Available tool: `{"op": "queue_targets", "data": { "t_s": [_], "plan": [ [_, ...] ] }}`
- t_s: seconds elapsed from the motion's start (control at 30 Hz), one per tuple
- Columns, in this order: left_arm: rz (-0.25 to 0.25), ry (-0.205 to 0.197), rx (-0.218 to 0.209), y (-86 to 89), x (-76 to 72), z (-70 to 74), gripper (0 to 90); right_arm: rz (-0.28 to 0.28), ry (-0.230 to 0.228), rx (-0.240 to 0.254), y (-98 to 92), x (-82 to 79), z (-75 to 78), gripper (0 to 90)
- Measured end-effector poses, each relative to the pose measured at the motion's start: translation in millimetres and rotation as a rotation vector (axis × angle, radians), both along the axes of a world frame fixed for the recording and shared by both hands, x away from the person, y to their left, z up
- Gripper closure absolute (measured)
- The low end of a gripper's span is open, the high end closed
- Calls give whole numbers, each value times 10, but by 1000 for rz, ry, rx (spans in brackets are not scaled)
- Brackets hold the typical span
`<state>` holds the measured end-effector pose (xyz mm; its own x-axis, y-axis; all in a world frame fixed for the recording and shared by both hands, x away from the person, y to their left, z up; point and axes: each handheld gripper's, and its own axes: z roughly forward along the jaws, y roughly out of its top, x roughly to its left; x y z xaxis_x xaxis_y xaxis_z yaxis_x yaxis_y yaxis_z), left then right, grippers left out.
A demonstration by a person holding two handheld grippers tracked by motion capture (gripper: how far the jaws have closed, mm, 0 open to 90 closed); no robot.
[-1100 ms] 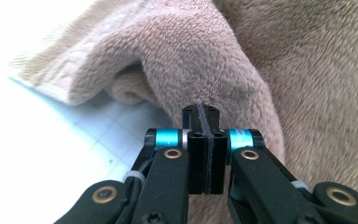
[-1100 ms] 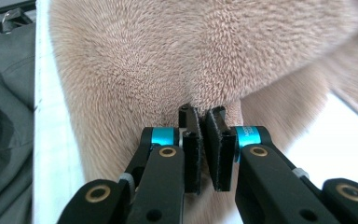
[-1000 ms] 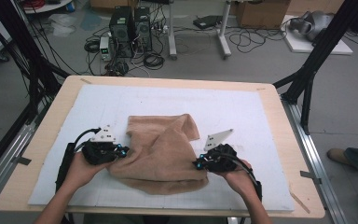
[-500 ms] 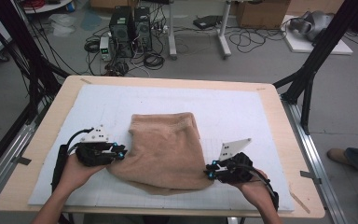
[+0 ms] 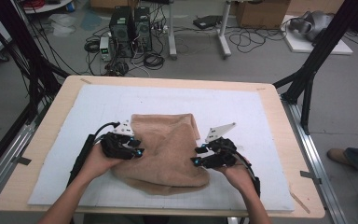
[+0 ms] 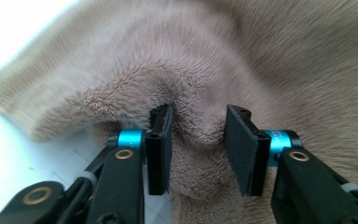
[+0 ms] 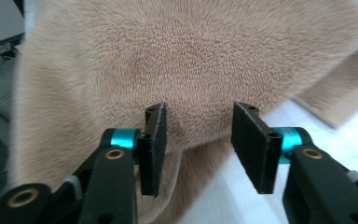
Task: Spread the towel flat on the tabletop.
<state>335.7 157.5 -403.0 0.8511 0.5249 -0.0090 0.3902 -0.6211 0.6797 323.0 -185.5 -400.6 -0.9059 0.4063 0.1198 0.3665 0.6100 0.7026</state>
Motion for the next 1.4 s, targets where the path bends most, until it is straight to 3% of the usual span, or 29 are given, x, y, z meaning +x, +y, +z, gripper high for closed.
{"op": "queue_targets", "data": {
  "t_s": [0.1,0.2,0.23,0.33,0.43,0.7,0.93,1.2,1.4],
  "plan": [
    [-8,24,63,-62,42,-118,700,12,33,-30,123,52,-121,578],
    [1,25,53,-73,43,-156,774,24,44,-51,184,73,-190,612],
    [-8,26,64,-69,44,-157,814,37,67,-60,233,87,-249,662],
    [-13,25,72,-82,29,-169,877,60,54,-67,274,85,-246,785],
    [-16,16,81,-86,14,-161,887,75,37,-84,294,64,-234,847],
    [-13,-12,70,-10,-46,-69,893,57,35,-51,97,30,-143,859],
    [22,-51,4,142,-138,72,893,15,-1,-26,-167,-52,18,859],
    [36,-87,-44,255,-262,202,894,4,-41,-35,-289,-143,218,859],
    [25,-98,-37,267,-371,192,894,16,-27,-49,-283,-203,157,859]
  ]
}}
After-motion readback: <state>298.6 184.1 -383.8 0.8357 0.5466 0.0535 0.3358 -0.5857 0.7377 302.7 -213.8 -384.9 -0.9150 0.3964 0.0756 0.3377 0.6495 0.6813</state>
